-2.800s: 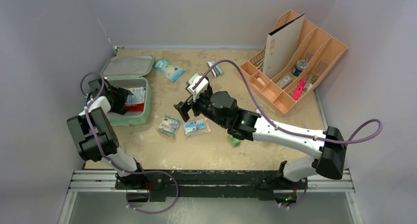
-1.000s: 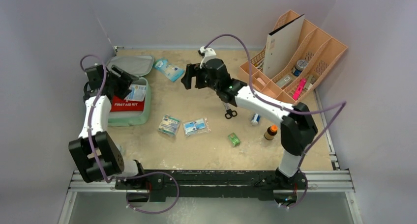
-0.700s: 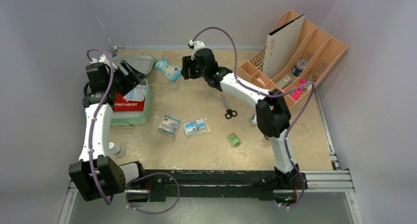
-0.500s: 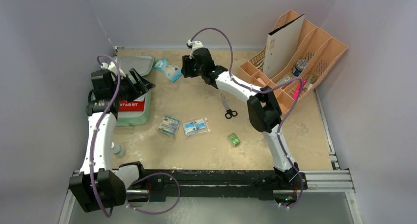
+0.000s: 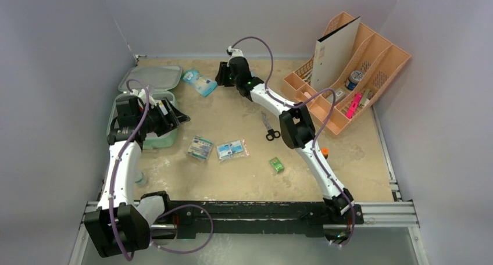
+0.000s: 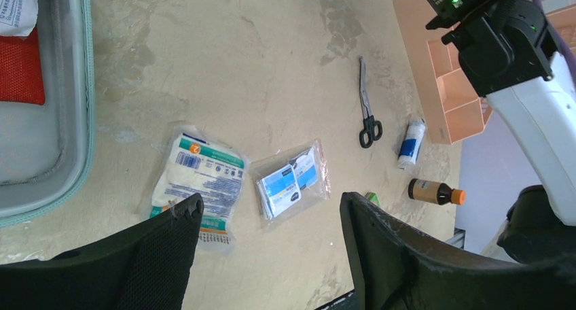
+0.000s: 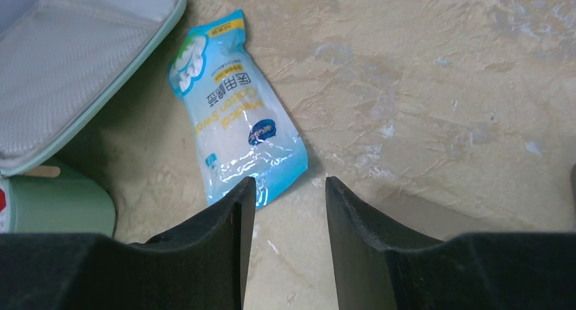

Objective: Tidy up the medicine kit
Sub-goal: Adjust the medical item in the medicine box, then pick up the medical item at the center of the board.

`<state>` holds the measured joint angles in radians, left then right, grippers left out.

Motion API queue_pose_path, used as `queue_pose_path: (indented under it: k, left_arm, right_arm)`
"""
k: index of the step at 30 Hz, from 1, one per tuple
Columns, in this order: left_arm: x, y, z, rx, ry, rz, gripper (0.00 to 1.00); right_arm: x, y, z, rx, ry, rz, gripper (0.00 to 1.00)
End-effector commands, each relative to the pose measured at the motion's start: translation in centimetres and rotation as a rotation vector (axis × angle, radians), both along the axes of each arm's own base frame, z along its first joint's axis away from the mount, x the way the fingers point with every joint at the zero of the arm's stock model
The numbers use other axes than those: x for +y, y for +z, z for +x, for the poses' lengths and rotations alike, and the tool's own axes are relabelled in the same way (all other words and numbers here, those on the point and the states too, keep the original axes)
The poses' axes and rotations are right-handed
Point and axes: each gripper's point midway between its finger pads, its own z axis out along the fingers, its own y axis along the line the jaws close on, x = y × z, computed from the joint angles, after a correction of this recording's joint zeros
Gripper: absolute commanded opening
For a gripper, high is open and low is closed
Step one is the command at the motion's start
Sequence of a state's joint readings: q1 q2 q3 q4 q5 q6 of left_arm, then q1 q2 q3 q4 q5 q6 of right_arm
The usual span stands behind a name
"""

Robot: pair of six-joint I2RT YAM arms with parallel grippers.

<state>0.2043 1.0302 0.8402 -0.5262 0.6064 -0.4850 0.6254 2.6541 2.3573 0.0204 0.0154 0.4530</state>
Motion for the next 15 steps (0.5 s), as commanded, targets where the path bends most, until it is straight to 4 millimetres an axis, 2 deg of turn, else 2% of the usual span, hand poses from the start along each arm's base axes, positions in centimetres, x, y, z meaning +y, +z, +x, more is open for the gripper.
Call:
queue_pose_path:
  k: [1,10,15]
  left_arm:
    - [-0.1,1.3,0.3,-0.052,-0.026,0.016,0.71]
    - [-0.2,1.6,0.1,-0.059,-0.024,0.015,0.71]
    - [-0.1,1.9,-0.1,-0.072,-0.019,0.024,0.71]
  right_arm:
    - [1.4,3.2,1.2,-0.038,-0.017,0.128,0.45]
    - [1.9,-0.2,1.0,0.055,-0.056,0.184,0.42]
    - [2.3,-1.4,1.0,0.098,-0.093,0.228,0.4]
